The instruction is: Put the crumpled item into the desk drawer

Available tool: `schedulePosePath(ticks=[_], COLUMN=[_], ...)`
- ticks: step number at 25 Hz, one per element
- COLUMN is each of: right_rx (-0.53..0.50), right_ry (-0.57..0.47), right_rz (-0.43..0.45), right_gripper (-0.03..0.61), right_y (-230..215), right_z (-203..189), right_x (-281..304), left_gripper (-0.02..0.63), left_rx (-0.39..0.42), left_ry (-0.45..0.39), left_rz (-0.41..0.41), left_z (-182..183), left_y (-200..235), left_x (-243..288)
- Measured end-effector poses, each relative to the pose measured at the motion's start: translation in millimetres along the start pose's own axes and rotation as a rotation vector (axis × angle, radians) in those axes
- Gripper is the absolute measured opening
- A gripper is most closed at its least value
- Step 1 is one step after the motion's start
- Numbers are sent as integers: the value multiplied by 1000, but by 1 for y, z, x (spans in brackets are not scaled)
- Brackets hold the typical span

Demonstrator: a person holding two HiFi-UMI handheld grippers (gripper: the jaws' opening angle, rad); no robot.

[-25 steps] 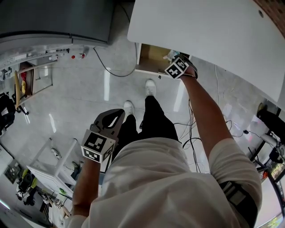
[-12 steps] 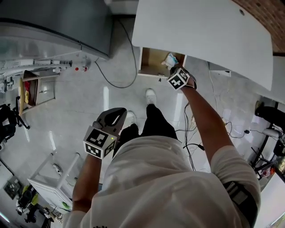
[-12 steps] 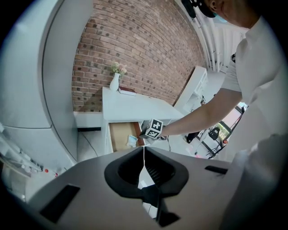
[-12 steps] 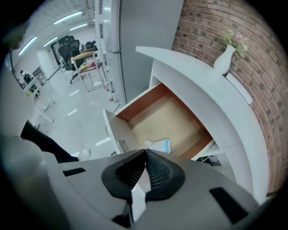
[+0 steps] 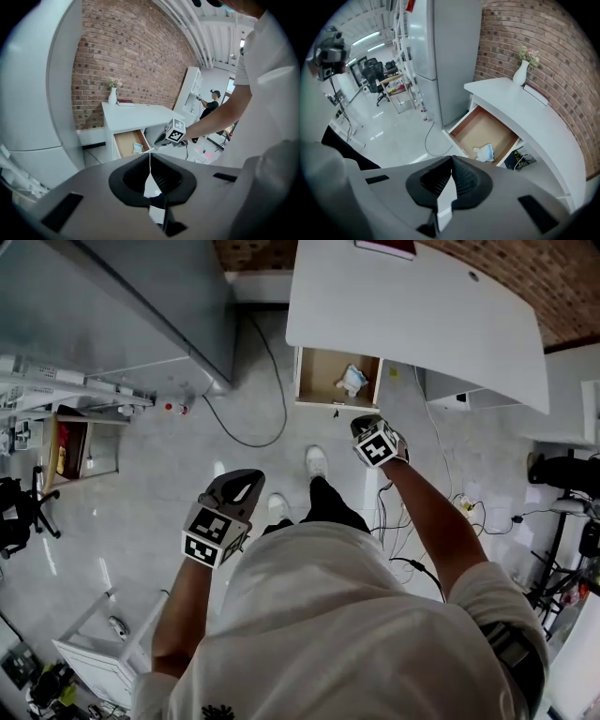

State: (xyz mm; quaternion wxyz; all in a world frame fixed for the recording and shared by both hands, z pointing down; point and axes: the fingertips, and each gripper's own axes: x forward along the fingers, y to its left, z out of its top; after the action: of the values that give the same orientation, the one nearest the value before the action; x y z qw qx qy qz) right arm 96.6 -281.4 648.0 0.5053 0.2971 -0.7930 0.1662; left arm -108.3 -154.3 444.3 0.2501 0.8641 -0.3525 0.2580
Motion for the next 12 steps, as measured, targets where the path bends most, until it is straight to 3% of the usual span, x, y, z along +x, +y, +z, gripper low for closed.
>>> schedulePosePath(ticks=[3, 12], right_rx=[20, 46], right_ry=[-39, -168], right_rz=[24, 78], right_gripper=[29, 29], right_y=[43, 165], right_z=[-4, -3], right_x=[-33, -123], left_gripper=[25, 25], left_rx=[14, -49], left_ry=[-25, -86], left_rz=[-13, -46], left_z=[-11, -49], left_y=[-10, -40], left_x=[-24, -81])
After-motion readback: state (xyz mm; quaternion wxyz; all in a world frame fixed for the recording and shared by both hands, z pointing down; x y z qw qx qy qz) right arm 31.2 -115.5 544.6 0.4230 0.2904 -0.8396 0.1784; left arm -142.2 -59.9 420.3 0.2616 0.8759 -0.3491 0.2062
